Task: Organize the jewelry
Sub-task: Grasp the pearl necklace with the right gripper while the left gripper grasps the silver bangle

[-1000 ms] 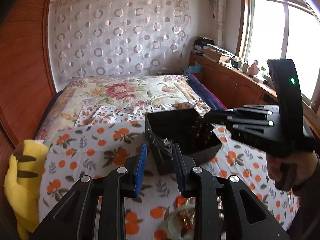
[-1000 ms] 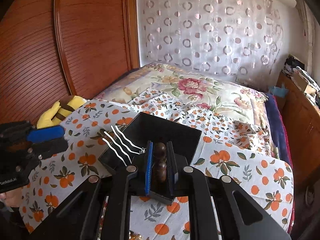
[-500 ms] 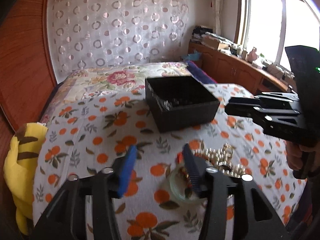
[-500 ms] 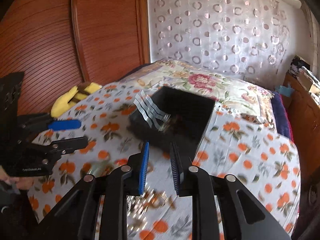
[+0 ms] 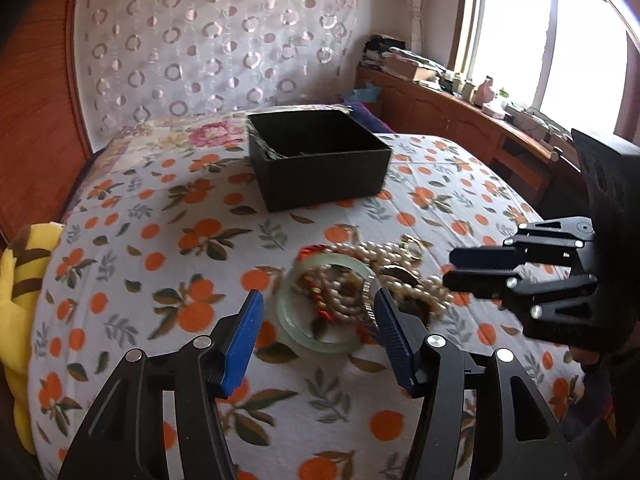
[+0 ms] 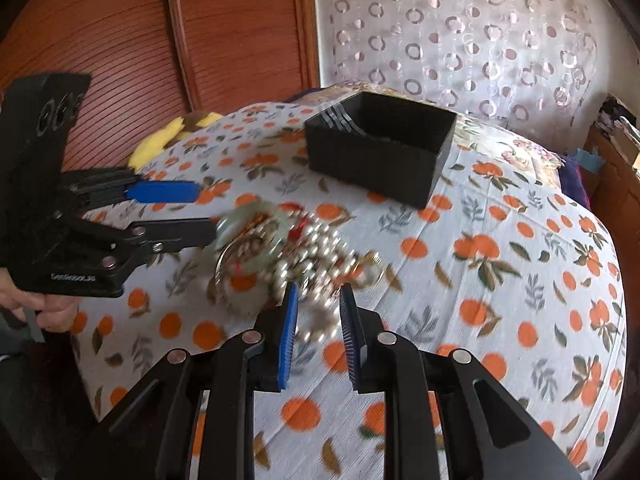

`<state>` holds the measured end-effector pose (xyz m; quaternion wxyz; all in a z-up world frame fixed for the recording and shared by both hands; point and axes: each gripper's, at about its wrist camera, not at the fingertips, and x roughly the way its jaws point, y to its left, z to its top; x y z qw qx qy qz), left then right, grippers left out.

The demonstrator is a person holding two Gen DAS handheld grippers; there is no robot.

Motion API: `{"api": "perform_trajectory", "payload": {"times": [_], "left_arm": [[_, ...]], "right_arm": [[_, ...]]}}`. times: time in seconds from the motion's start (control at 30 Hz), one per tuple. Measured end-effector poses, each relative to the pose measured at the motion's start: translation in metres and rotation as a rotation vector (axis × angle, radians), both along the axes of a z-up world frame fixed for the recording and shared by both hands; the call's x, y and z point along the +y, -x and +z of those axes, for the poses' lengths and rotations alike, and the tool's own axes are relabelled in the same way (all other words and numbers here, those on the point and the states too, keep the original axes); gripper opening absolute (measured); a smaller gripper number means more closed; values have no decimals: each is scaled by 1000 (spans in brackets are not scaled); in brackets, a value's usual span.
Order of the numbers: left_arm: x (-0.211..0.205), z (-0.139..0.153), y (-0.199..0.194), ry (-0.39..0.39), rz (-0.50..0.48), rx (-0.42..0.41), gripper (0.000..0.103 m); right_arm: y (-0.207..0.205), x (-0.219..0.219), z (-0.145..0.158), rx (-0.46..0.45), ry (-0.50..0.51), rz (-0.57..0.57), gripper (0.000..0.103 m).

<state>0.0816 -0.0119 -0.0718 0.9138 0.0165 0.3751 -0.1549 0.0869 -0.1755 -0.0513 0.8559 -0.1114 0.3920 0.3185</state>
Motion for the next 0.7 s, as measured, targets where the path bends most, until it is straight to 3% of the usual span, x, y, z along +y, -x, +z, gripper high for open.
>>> {"api": "perform_trajectory", "payload": {"times": [0.13,0.37,0.7], "left_arm": [[-9,-2,1,3,-24,8,54],[-21,-9,-3,18,-53,43,27],[-27,-17,-8,-2,-41,58,11]], "right_arm": [[12,-1,-3,3,3,9,23],[19,-9,-9,10,6,-28,24],[33,-5,-15,-16,13,-46,24]]}}
